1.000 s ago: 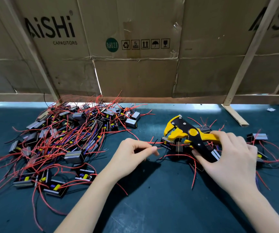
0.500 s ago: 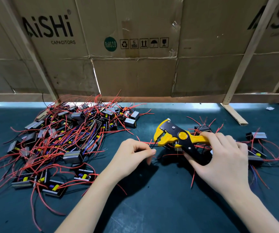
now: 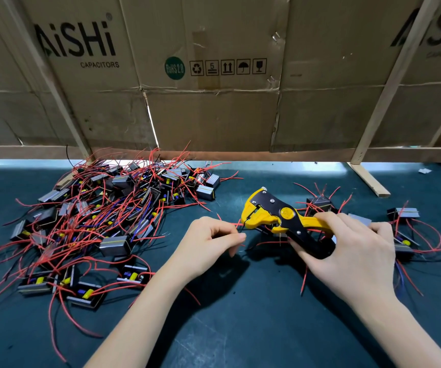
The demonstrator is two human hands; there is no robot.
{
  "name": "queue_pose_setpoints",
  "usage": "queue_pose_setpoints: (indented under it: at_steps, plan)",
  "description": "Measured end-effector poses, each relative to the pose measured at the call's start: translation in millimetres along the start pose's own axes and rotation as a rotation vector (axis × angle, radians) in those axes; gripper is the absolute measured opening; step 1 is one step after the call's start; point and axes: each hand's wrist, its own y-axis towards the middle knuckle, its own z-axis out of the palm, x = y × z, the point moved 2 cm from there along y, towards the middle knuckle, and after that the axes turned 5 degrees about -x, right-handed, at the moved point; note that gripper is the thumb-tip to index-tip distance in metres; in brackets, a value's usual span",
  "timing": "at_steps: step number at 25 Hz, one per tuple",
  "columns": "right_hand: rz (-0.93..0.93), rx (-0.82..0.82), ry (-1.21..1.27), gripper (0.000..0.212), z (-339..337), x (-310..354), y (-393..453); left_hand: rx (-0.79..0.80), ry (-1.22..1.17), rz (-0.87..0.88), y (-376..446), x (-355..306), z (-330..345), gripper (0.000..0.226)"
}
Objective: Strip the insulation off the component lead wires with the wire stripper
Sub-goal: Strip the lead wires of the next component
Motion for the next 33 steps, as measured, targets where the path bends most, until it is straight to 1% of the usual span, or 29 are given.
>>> queue_pose_setpoints:
  at_steps: [2,6,7,9,11,12,13,15,17,19,20,21,23,25,26,27,28,30,32,33]
  plan:
    - [0.008,0.012,-0.008,0.036,0,-1,0,0.002,0.011,0.008,0,0,0,0.037]
    - [0.024,-0.017,0.007,0.034,0,-1,-1,0.003,0.038,0.003,-1,0,-1,0.036]
    - [0.036,-0.005,-0.004,0.037,0,-2,-1,0.008,0.044,0.019,-2,-1,-2,0.032]
    - [0.06,0.02,-0.044,0.049,1,-3,0,0.002,0.16,0.071,-3,-2,-6,0.011]
    - [0.115,0.008,-0.05,0.058,1,-7,2,-0.003,0.407,0.065,-5,1,-14,0.051]
    - [0.157,0.007,-0.035,0.059,-1,-9,3,-0.002,0.516,0.016,-5,4,-20,0.062]
    - [0.198,0.015,-0.018,0.06,-1,-12,5,0.004,0.584,-0.034,-6,6,-25,0.062]
    - [0.249,0.029,0.003,0.061,-3,-17,7,0.018,0.579,-0.122,-6,8,-26,0.052]
    - [0.276,0.039,0.023,0.06,-3,-20,9,-0.039,0.539,-0.105,-5,5,-14,0.046]
    - [0.281,0.046,0.038,0.06,-3,-19,9,-0.122,0.48,-0.016,-3,1,3,0.044]
    - [0.279,0.047,0.042,0.06,-3,-18,9,-0.111,0.419,0.041,-3,-1,13,0.047]
    - [0.277,0.049,0.047,0.059,-3,-17,9,-0.061,0.343,0.097,-3,-4,23,0.052]
    - [0.27,0.049,0.061,0.059,-4,-15,9,0.114,0.245,0.179,-6,-11,43,0.063]
    - [0.268,0.051,0.063,0.058,-5,-15,9,0.262,0.276,0.224,-10,-17,56,0.068]
    - [0.27,0.05,0.063,0.057,-5,-15,9,0.276,0.326,0.242,-10,-18,57,0.069]
    - [0.274,0.048,0.065,0.056,-5,-16,9,0.245,0.387,0.254,-9,-19,51,0.068]
    - [0.279,0.045,0.07,0.056,-5,-17,9,0.177,0.451,0.257,-7,-20,38,0.064]
    - [0.29,0.042,0.076,0.056,-5,-18,10,-0.006,0.606,0.246,-3,-18,0,0.049]
    - [0.291,0.04,0.08,0.057,-5,-18,10,-0.153,0.857,0.185,-3,-12,-42,0.029]
    - [0.286,0.037,0.079,0.057,-5,-18,10,-0.178,0.946,0.111,-5,-7,-60,0.023]
